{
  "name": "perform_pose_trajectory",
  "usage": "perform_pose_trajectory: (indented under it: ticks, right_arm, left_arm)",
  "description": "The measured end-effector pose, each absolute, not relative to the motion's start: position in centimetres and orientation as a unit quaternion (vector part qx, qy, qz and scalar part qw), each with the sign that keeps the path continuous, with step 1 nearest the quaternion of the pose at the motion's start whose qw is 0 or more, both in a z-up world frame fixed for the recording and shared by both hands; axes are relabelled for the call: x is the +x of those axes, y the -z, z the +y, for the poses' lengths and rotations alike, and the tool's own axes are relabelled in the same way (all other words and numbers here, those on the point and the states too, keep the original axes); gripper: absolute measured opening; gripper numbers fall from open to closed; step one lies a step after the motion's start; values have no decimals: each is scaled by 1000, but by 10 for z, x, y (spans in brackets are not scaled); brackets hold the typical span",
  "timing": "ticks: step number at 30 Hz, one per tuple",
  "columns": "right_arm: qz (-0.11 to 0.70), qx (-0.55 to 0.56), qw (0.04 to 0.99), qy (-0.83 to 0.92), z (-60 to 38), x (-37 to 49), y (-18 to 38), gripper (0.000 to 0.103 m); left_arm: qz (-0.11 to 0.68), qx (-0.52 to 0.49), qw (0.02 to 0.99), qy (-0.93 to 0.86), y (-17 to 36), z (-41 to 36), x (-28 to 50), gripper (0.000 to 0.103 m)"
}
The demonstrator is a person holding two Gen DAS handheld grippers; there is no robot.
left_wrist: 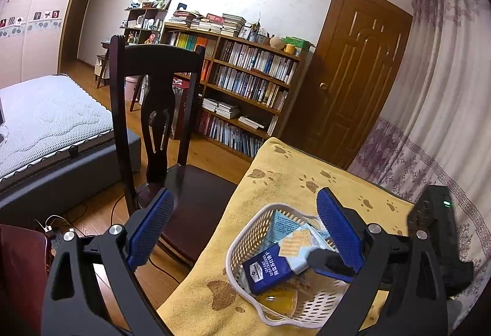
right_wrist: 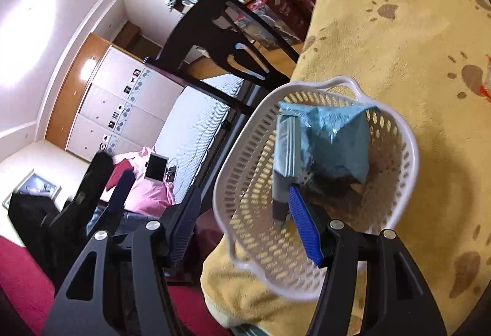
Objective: Organize snacks
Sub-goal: 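Withdraw both tools from the basket back over the table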
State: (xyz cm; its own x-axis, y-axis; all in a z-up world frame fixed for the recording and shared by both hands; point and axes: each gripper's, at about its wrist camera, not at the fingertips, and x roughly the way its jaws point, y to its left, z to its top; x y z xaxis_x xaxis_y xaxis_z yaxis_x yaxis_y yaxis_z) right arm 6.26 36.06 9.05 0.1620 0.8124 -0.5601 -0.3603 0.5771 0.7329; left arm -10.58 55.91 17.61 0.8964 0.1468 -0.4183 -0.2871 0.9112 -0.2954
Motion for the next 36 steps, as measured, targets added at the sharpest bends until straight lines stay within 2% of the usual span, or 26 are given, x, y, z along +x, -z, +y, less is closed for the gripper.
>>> perform_pose_trajectory:
  ticks: [12,20,28,36]
  right_arm:
    - [514,229,723,-401,363,88,-74,60]
    - [445,171,772,-422,338,49,-105,61]
    - [406,127,822,-379,282,24,-106,61]
    - [412,160,841,-313,201,26,-86,61]
  left_arm:
    - [208,-178,955,-111,-175,556,-100,96]
    - [220,-151,959,-91,-172,534,-93,96]
    - [237,-125,961,-74,-167,507,-84,96]
    - [259,-95,960,-49,-158,469,-74,96]
